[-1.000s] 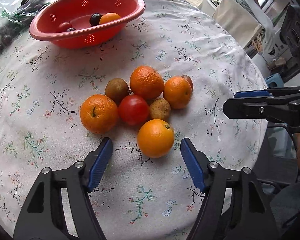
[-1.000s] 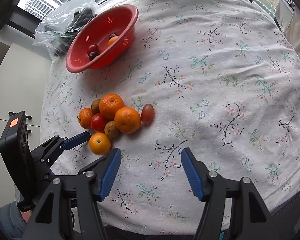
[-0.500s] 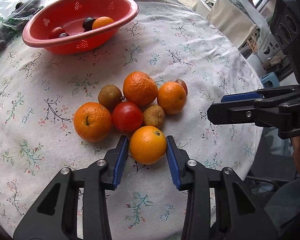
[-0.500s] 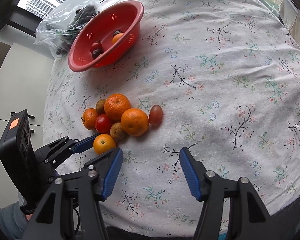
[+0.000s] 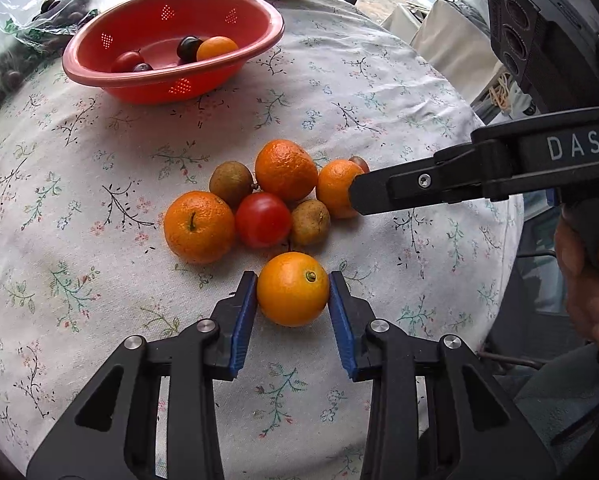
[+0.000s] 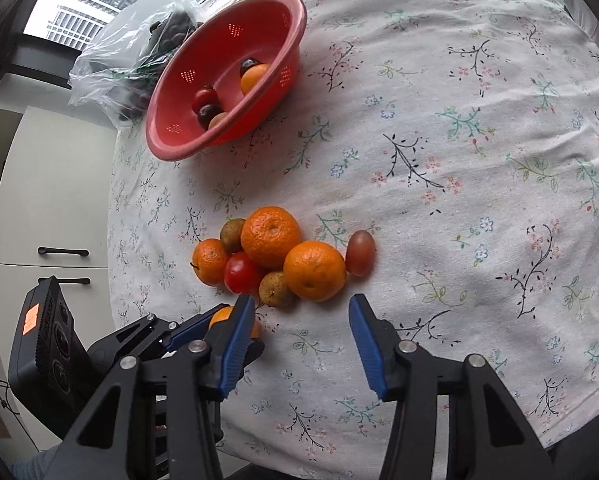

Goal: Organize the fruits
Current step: 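Grasp a mandarin with the left gripper while the right gripper grasps another mandarin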

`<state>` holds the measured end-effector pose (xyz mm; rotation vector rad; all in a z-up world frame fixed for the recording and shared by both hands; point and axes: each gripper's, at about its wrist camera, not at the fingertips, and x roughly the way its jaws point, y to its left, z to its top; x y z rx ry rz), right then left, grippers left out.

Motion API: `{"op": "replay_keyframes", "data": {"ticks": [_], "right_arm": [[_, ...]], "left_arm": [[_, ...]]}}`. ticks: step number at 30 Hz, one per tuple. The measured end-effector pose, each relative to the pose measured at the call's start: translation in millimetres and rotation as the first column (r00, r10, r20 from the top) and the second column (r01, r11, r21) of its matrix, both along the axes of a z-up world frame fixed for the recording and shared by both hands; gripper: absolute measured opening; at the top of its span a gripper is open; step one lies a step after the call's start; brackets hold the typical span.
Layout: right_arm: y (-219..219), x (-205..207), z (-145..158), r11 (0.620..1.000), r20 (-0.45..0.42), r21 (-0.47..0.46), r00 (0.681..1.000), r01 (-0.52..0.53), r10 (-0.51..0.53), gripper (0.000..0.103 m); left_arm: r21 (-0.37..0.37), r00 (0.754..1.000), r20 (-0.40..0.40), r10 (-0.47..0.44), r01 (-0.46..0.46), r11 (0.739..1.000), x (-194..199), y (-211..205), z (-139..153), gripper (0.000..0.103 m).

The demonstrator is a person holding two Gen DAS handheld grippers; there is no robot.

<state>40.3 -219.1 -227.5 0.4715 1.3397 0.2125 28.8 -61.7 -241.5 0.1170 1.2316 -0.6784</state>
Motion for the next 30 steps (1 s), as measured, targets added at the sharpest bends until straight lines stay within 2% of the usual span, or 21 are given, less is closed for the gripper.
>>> {"op": "replay_keyframes", "data": {"ticks": [4,9,17,22,30], "right_arm": [[-1.7,3.0,-5.5,0.999,-0.028,0.03,0.999,0.021,-0.02,0.05],[-9.4,9.1,-14.0,0.987,-0.089,0.116,0.991,0.112,-0.102,0.048],[-28.6,13.9,-31.4,0.934,-0.209,0.192,0.942,0.302,-0.262,0.044],[-28.3,13.9,-38.8,0.922,-0.239,0.209,0.931,0.326,-0.275,0.042],[-31.3,12.1,-40.8,0.916,-0.237,0.222,0.93,0.335,-0.282,0.039]], "left_arm": [[-0.004,1.0,-0.003,0.013,-0.013,1.0,-1.1,7.8,0.9,0.033],[-0.007,1.0,0.002,0.025,-0.025,1.0,-3.0,13.7,3.4,0.033],[-0.011,1.0,0.0,0.023,-0.023,1.0,-1.9,15.1,4.1,0.033],[-0.011,1.0,-0.004,0.017,-0.017,1.0,-1.0,16.3,2.3,0.033],[-0.009,1.0,-0.004,0.014,-0.014,1.0,0.3,16.7,1.1,0.033]]}}
